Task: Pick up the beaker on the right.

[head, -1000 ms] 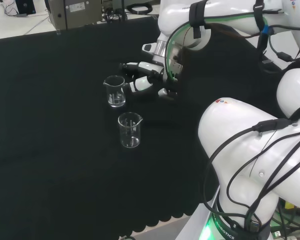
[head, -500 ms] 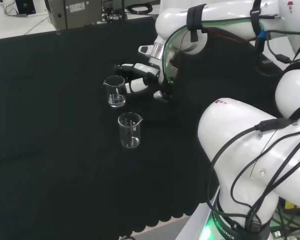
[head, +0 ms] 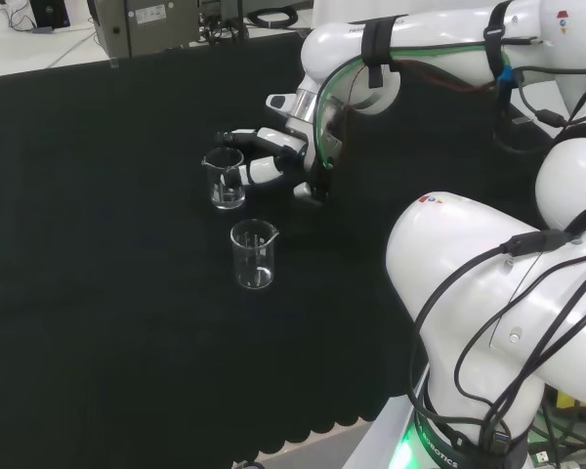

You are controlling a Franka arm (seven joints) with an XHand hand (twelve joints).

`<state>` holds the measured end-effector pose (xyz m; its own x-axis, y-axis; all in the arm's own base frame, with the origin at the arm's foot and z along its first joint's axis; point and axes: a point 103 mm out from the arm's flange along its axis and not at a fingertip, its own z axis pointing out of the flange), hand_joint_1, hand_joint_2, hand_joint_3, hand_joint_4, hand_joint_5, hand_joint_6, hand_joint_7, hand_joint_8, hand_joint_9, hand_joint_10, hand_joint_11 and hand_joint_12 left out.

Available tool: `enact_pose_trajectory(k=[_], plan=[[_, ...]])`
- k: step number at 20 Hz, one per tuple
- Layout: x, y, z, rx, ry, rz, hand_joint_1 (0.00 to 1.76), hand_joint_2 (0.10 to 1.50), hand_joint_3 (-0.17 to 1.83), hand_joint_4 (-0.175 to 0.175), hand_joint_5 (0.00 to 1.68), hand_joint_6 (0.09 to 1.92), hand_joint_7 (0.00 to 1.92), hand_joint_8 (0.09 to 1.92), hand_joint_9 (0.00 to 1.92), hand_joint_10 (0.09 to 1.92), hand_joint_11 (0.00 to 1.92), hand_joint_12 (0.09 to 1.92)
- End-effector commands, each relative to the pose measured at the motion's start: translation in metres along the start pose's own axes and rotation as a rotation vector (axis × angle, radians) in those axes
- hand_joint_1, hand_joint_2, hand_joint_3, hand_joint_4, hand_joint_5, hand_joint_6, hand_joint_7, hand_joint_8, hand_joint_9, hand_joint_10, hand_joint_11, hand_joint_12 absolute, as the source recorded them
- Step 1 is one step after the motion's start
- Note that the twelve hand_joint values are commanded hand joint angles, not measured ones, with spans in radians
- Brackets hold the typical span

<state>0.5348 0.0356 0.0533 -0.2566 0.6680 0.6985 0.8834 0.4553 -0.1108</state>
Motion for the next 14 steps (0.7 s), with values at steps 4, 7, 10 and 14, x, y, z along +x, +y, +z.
enact_pose_trajectory(k=[4,7,10,14], plan=[[0.0014,0.0006,0.0055,-0.047,-0.021,-0.012,0.79,0.87,-0.17,-0.002,0.35,0.09,0.20,0.66,0.28,0.61,0.00,1.34],[0.0036,0.0019,0.0073,-0.070,-0.031,-0.011,0.81,0.87,-0.17,-0.001,0.36,0.09,0.19,0.66,0.27,0.60,0.00,1.33],[0.0042,0.0043,0.0080,-0.080,-0.032,-0.006,0.83,0.87,-0.17,0.002,0.38,0.09,0.18,0.66,0.27,0.60,0.00,1.32],[0.0028,0.0068,0.0091,-0.084,-0.023,0.003,0.85,0.88,-0.17,0.002,0.40,0.09,0.18,0.66,0.27,0.60,0.00,1.32]])
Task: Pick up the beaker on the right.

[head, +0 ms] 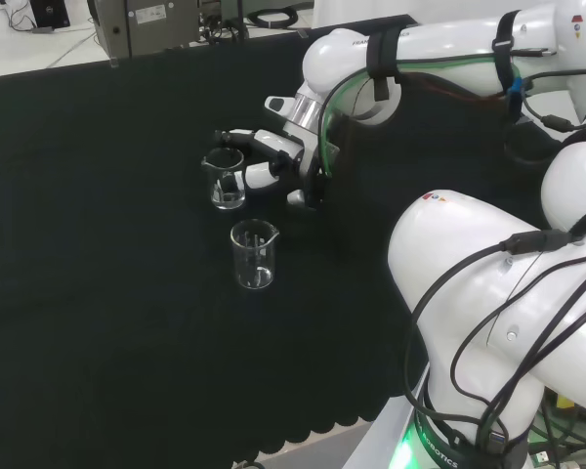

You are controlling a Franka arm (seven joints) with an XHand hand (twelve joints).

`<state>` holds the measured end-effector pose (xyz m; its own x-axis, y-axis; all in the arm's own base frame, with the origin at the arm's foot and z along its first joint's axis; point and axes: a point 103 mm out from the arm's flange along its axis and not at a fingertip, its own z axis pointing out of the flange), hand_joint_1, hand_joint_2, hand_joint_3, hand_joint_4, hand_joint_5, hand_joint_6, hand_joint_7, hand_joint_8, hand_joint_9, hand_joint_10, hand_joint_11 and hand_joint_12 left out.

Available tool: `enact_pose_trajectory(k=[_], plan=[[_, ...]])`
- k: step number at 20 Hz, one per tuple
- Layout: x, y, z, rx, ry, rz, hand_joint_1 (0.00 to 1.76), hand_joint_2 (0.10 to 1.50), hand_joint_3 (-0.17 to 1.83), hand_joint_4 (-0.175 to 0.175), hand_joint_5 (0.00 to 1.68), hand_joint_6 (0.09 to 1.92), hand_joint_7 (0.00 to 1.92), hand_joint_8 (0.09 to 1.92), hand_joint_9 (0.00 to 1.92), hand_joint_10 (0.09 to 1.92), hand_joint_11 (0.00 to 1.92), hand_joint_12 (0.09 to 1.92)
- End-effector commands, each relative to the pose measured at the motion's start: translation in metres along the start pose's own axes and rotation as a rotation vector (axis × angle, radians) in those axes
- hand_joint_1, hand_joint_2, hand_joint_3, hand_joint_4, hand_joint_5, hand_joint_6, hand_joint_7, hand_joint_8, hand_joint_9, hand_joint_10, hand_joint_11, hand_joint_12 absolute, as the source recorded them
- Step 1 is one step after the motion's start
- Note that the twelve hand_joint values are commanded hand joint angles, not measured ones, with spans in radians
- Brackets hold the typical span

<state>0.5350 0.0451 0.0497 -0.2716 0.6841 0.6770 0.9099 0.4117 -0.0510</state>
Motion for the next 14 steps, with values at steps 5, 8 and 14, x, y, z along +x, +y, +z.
enact_pose_trajectory(k=[5,8,14], plan=[[-0.0034,0.0042,0.0030,0.009,0.027,0.007,0.85,0.88,-0.17,0.001,0.46,0.09,0.19,0.66,0.29,0.60,0.00,1.31],[-0.0023,0.0055,0.0041,0.012,0.024,0.003,0.85,0.88,-0.17,-0.002,0.48,0.22,0.23,0.67,0.34,0.57,0.00,1.32],[0.0001,0.0072,0.0084,-0.001,0.020,0.003,0.90,0.89,-0.17,-0.005,0.32,0.67,0.27,0.70,0.40,0.56,0.00,1.36]])
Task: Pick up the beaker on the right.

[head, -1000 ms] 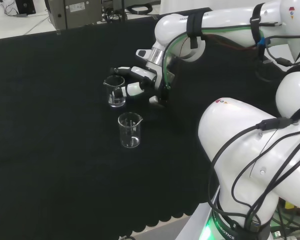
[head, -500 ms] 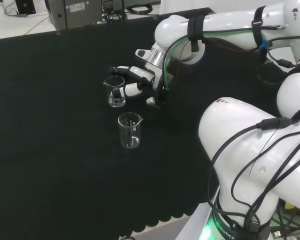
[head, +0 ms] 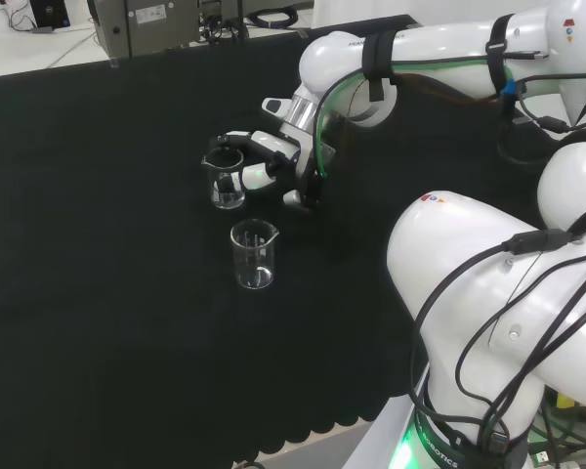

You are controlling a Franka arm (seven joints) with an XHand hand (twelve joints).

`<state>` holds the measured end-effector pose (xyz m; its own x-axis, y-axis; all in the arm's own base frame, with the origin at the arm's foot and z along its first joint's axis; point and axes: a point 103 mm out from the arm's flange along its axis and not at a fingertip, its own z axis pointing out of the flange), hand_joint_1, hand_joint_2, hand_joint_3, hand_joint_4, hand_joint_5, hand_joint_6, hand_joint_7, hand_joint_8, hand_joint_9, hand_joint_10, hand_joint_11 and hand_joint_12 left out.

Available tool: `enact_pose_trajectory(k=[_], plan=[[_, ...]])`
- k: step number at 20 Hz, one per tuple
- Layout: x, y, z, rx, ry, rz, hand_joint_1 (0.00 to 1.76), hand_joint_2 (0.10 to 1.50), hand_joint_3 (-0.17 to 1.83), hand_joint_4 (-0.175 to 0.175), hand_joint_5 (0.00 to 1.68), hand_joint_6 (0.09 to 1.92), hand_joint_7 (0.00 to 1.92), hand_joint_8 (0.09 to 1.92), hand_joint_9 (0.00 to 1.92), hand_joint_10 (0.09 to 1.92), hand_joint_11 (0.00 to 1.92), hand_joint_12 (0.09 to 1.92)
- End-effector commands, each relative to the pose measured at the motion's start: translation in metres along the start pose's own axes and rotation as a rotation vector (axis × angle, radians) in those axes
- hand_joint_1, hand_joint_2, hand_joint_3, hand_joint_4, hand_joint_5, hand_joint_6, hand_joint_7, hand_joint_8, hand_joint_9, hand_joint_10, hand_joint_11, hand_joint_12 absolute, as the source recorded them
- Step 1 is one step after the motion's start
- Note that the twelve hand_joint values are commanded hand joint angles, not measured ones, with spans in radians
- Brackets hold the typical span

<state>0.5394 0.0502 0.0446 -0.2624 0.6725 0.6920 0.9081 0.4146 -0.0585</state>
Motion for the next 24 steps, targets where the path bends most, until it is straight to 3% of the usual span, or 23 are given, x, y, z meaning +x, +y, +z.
enact_pose_trajectory(k=[1,12,19,22,24], plan=[[0.0013,0.0010,0.0032,-0.011,0.002,0.000,0.90,0.89,-0.17,-0.005,0.32,0.68,0.28,0.70,0.40,0.56,0.00,1.36],[0.0072,0.0057,0.0098,0.004,0.024,-0.012,0.92,0.90,-0.17,-0.004,0.29,0.73,0.28,0.71,0.41,0.57,0.00,1.38],[0.0040,0.0069,0.0116,0.011,0.057,0.004,0.92,0.91,-0.17,-0.008,0.30,0.73,0.31,0.72,0.46,0.58,0.06,1.38],[0.0020,0.0083,0.0109,0.007,0.089,0.023,0.96,0.93,-0.17,-0.010,0.38,0.82,0.40,0.72,0.56,0.57,0.14,1.35],[0.0029,0.0107,0.0088,0.000,0.092,0.042,1.06,0.98,-0.17,-0.016,0.56,0.94,0.56,0.74,0.72,0.55,0.31,1.31]])
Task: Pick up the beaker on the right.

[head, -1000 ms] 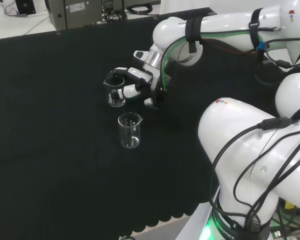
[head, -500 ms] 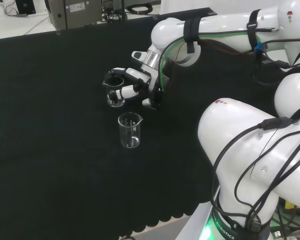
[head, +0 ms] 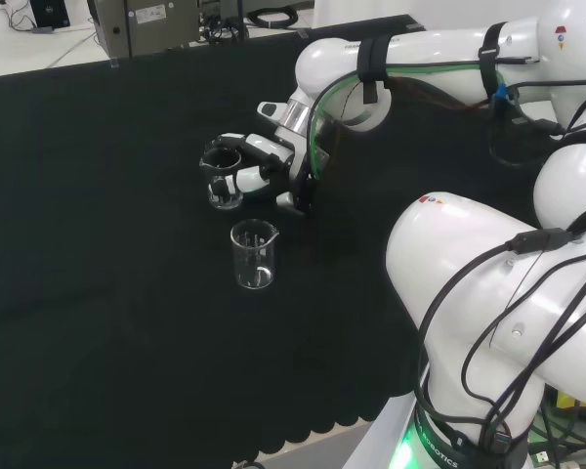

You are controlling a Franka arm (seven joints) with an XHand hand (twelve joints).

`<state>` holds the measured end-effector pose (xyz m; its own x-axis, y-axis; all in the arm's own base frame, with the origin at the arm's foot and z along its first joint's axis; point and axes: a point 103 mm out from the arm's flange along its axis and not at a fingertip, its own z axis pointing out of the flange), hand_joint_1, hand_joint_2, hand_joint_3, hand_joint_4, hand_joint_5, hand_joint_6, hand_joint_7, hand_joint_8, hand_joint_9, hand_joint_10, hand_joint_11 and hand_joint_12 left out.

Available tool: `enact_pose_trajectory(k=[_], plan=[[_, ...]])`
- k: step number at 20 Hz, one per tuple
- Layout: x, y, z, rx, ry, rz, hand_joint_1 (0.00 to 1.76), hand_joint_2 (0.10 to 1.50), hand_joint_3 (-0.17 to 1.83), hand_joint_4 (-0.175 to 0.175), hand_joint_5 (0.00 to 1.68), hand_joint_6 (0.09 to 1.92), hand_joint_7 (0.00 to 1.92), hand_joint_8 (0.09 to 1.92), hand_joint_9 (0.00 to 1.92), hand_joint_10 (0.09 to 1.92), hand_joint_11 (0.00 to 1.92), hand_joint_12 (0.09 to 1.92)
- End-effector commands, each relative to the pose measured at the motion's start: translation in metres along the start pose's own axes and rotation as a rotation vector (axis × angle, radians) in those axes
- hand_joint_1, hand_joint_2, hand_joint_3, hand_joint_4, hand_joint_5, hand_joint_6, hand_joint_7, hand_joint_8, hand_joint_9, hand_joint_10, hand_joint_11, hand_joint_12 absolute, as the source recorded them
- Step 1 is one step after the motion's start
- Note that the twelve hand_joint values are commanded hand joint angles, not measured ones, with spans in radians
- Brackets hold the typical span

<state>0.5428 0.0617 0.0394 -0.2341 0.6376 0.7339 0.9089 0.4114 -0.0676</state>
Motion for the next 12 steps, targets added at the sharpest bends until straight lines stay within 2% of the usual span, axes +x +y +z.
enact_pose_trajectory(k=[1,2,3,5,6,8,12], plan=[[0.001,0.003,-0.003,-0.031,0.016,0.050,1.10,1.03,-0.13,-0.071,0.73,0.96,0.67,0.79,0.83,0.56,0.50,1.24],[0.002,0.003,-0.005,-0.056,0.004,0.060,1.16,1.07,-0.10,-0.042,0.87,0.96,0.84,0.84,0.94,0.61,0.71,1.12],[0.004,0.003,-0.008,-0.081,-0.015,0.065,1.26,1.08,-0.12,-0.063,0.96,0.93,0.96,0.87,1.11,0.56,0.87,1.02],[0.008,0.002,-0.015,-0.132,-0.050,0.065,1.37,1.07,-0.16,-0.122,1.08,0.77,1.14,0.78,1.36,0.38,1.05,0.91],[0.011,0.002,-0.021,-0.162,-0.071,0.059,1.40,1.05,-0.17,-0.145,1.13,0.69,1.21,0.72,1.45,0.27,1.11,0.88],[0.018,0.001,-0.033,-0.200,-0.114,0.036,1.42,1.03,-0.17,-0.166,1.19,0.57,1.28,0.61,1.55,0.11,1.17,0.84],[0.032,-0.002,-0.060,-0.233,-0.202,-0.003,1.43,1.02,-0.17,-0.175,1.26,0.44,1.34,0.52,1.60,0.09,1.22,0.80]])
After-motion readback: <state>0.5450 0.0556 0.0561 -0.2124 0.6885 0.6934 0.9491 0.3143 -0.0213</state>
